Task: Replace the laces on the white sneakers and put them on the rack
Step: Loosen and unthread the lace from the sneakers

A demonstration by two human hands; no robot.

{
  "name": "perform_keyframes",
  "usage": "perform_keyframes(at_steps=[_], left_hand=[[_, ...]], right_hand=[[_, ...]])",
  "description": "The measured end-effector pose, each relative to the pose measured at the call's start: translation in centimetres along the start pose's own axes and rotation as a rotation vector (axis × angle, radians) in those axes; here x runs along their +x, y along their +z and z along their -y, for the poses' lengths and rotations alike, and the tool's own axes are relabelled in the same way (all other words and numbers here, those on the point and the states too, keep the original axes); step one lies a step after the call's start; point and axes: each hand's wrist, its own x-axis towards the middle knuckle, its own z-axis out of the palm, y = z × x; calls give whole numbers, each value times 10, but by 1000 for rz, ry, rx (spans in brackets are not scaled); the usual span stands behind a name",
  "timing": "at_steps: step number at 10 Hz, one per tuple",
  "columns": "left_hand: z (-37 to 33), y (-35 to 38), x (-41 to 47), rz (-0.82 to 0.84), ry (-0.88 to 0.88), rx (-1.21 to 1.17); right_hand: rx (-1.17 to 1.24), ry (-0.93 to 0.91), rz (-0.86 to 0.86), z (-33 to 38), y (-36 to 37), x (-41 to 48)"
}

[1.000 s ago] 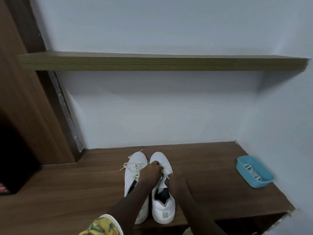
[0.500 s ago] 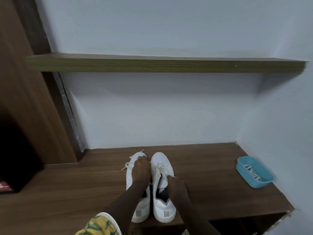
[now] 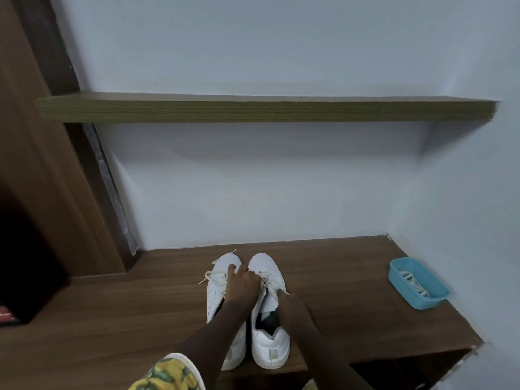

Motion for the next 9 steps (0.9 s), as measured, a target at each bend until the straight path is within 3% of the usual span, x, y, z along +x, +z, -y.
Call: perform_keyframes(at_steps=[1,3,4,7,9], left_hand=[[2,-7,-1,4,-129,-52],[29,-11,-2,-29,-552,-240],[32,-7,-3,39,-554,-228],[-3,-7,-4,50,185,10],[-9,-11,-1,37,145,94]], right_hand=[[29,2,6,-1,-4,1],[55,29,42,-2,-4,1],[61,62,65,0,-6,3],[86,76,61,1,-6,4],[40,77,71,-2,-5,3]])
